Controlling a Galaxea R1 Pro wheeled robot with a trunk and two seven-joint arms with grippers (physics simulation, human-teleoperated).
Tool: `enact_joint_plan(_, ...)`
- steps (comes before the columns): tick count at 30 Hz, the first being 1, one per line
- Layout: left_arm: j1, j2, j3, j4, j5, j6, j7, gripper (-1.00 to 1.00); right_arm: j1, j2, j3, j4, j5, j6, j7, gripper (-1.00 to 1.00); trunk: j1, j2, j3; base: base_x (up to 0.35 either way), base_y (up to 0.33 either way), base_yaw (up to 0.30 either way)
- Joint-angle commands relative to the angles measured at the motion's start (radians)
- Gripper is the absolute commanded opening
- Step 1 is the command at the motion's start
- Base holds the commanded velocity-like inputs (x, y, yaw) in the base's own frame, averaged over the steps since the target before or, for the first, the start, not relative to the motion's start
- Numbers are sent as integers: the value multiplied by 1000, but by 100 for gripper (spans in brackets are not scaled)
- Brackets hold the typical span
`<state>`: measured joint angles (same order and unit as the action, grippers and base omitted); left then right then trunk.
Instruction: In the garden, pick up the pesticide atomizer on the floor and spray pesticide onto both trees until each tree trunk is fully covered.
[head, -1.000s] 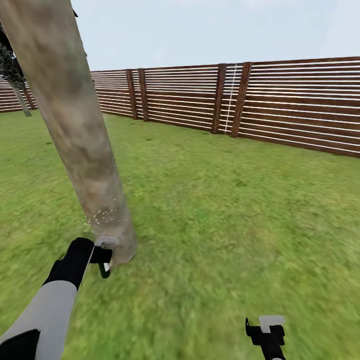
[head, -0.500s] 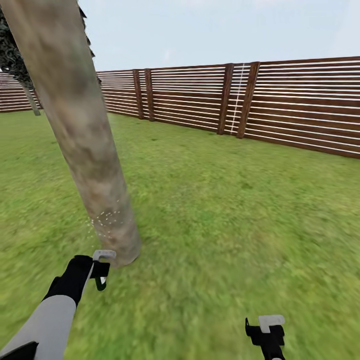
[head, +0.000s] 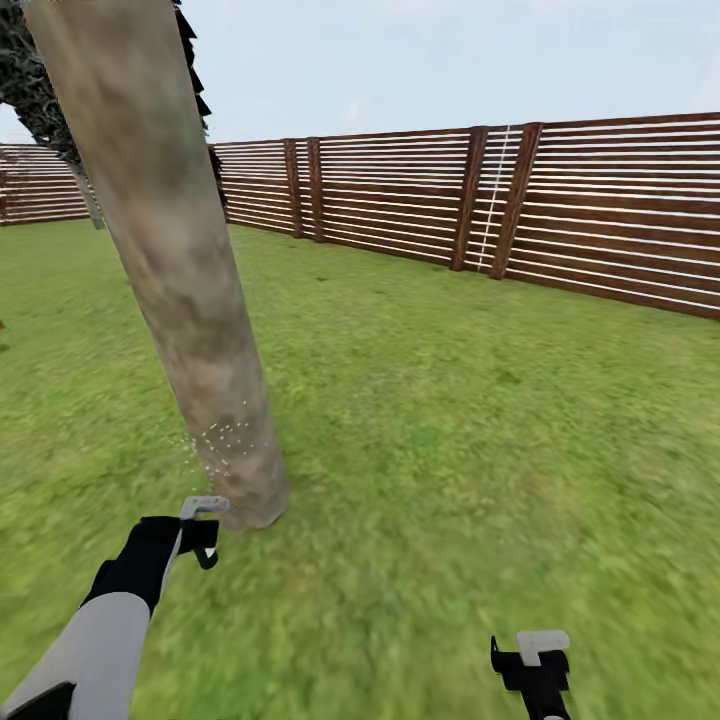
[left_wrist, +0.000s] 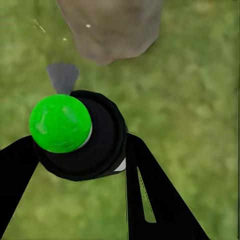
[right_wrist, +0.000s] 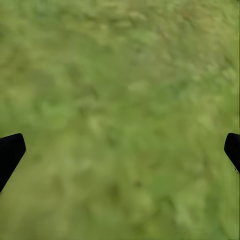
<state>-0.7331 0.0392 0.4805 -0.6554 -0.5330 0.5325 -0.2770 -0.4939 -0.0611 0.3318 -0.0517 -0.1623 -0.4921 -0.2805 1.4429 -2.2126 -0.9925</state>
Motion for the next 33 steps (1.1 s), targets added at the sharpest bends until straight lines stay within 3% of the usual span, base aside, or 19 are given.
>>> enact_joint_plan(1,-1,-4,4,-1,-12,2,-10,-100,0,0,9,0,-9,-2,-2,100,0,0,-1,86,-255,276)
enact_joint_plan(8,-1,-11,2,-1,-12,5,-10,-100,0,0,9,0,-9,-2,-2,100,0,0,-1,86,-265,86)
enact_joint_plan(11,-1,-32,1,-5,-14,12,-8,-100,0,-1,9,0,-9,-2,-2,100,0,0,-1,89,-267,1)
enact_joint_plan(24,-2,-30,-3,-12,-18,18,-8,-100,0,-1,9,0,-9,-2,-2,100,0,0,-1,59,-271,4)
enact_joint_plan(33,-2,-27,-1,-12,-15,20,-8,-100,0,0,9,0,-9,-2,-2,100,0,0,-1,52,-277,261)
